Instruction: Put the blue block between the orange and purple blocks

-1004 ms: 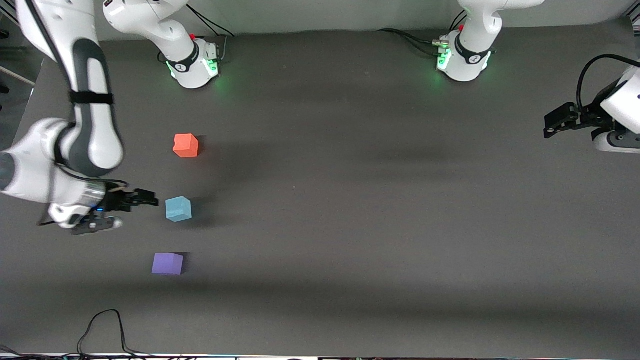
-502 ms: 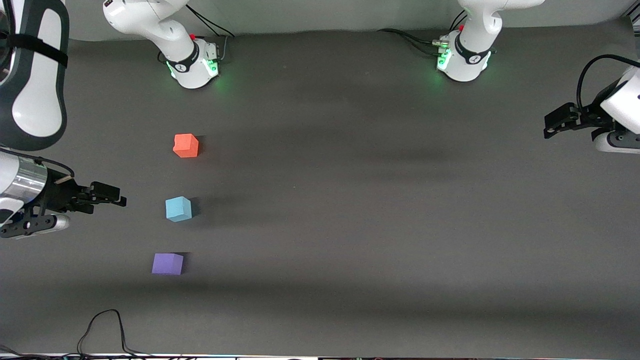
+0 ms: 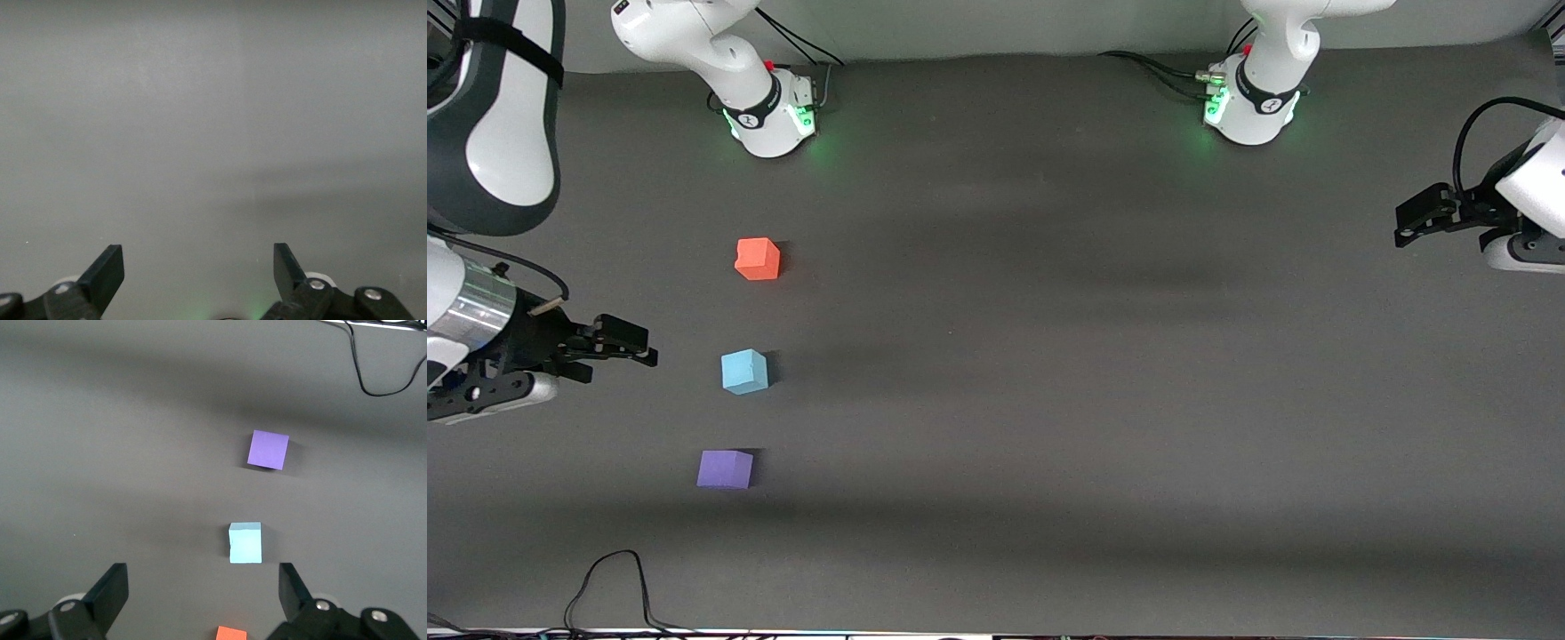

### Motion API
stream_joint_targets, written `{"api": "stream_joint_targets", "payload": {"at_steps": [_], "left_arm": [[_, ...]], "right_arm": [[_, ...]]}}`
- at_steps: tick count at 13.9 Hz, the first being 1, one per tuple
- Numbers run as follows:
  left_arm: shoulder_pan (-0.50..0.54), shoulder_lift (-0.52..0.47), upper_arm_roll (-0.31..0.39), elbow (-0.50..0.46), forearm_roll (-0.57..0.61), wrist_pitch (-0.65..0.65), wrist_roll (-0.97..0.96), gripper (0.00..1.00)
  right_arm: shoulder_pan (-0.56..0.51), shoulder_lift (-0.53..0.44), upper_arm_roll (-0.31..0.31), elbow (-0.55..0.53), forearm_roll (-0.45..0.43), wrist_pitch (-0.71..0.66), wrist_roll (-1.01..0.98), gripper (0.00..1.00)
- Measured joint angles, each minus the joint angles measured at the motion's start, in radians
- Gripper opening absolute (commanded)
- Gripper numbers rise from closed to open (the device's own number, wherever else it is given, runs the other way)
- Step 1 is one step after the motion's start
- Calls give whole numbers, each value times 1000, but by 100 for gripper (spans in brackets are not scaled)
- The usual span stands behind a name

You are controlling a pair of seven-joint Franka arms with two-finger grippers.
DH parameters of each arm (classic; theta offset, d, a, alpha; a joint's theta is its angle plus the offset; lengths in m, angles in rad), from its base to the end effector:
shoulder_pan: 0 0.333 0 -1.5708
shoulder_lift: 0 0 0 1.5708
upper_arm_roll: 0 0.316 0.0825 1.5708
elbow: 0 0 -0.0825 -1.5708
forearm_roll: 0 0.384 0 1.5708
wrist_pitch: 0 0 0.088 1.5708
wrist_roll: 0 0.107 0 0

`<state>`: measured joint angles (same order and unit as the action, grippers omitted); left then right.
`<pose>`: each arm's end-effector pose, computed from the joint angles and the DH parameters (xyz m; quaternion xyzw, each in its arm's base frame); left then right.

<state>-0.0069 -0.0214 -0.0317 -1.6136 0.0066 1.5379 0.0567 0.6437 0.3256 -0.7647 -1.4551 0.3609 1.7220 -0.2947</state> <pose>0.5431 -0.0204 0.6133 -0.9985 0.0476 0.0272 0.0034 0.6427 0.0211 0.5438 -0.9946 -0.0771 -0.0290 0.0626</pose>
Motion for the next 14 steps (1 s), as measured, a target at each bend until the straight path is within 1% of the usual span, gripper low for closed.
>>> {"api": "stream_joint_targets", "payload": {"at_steps": [1, 2, 4, 6, 7, 8, 10, 11, 14], "left_arm": [[0, 0, 0, 0, 0, 0, 0, 100], [0, 0, 0, 0, 0, 0, 0, 100], [0, 0, 1, 0, 0, 0, 0, 100], [0, 0, 1, 0, 0, 0, 0, 100], [0, 0, 1, 0, 0, 0, 0, 100], [0, 0, 1, 0, 0, 0, 0, 100], [0, 0, 1, 0, 0, 0, 0, 100], [0, 0, 1, 0, 0, 0, 0, 100], [0, 0, 1, 0, 0, 0, 0, 100]], "right_arm": [[-21, -12, 18, 2, -27, -13, 1, 100], [-81, -29, 81, 2, -62, -21, 1, 100], [-278, -75, 297, -4, -143, -37, 13, 100], [-460, -133, 507, -45, -201, -40, 62, 100], [-526, -163, 591, -74, -217, -40, 95, 100], [-573, -190, 658, -100, -225, -39, 132, 100], [-630, -231, 761, -135, -240, -39, 204, 100], [-638, -251, 791, -156, -248, -39, 230, 100], [-640, -277, 799, -190, -251, -39, 242, 100]]}}
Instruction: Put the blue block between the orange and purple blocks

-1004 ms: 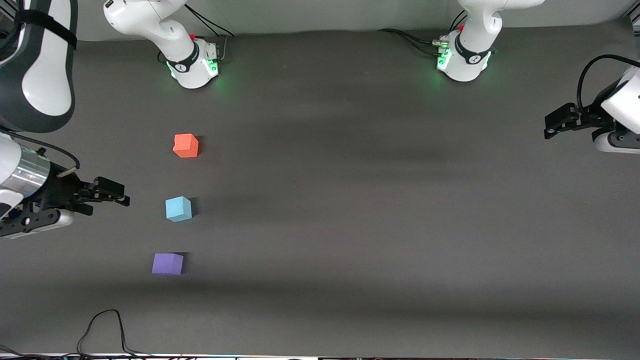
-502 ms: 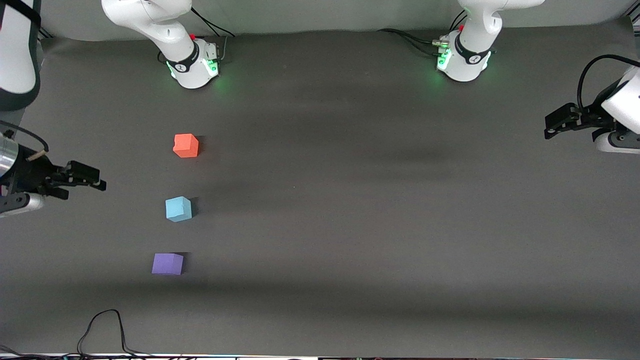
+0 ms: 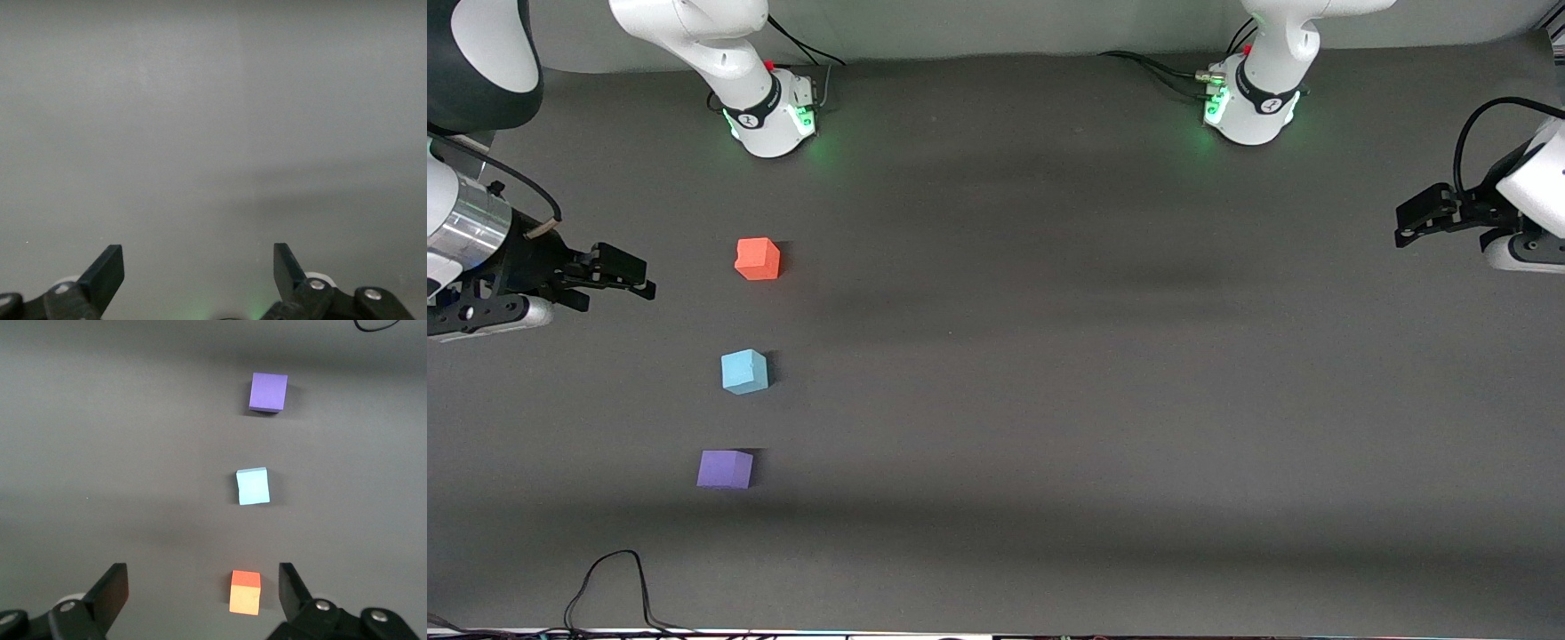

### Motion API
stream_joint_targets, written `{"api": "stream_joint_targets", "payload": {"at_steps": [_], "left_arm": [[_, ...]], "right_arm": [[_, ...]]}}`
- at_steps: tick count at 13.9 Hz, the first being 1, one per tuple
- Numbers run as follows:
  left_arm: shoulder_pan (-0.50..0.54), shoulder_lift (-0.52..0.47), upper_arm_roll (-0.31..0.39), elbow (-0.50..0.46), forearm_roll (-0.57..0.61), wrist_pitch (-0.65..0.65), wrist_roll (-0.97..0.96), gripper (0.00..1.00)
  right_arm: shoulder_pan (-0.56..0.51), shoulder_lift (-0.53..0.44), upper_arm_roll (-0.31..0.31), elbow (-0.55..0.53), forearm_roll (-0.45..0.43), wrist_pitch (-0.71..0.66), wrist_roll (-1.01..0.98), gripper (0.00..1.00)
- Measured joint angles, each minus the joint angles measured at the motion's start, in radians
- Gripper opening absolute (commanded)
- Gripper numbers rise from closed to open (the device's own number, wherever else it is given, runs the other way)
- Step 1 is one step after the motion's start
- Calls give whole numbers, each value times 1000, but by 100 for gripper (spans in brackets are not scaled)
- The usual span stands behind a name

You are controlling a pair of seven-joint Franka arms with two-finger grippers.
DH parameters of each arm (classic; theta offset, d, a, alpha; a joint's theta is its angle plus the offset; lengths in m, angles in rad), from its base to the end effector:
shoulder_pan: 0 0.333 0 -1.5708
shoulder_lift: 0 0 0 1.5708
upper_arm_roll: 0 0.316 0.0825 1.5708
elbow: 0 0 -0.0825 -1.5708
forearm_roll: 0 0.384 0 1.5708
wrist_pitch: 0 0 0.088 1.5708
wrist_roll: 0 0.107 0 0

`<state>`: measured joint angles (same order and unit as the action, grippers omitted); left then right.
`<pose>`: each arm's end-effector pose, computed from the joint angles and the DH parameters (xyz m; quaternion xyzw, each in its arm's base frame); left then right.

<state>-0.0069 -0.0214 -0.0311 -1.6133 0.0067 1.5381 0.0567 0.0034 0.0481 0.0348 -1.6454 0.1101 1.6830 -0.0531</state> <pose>0.5431 -0.0201 0.6135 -0.9985 0.0473 0.0269 0.0034 0.5749 0.0322 0.5722 -0.9977 -0.0391 0.0048 0.0555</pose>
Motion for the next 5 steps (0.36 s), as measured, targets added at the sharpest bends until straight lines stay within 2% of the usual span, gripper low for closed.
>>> {"api": "stream_joint_targets", "payload": {"at_steps": [5], "left_arm": [[0, 0, 0, 0, 0, 0, 0, 100]], "right_arm": [[-4, -11, -1, -10, -8, -3, 0, 100]]}}
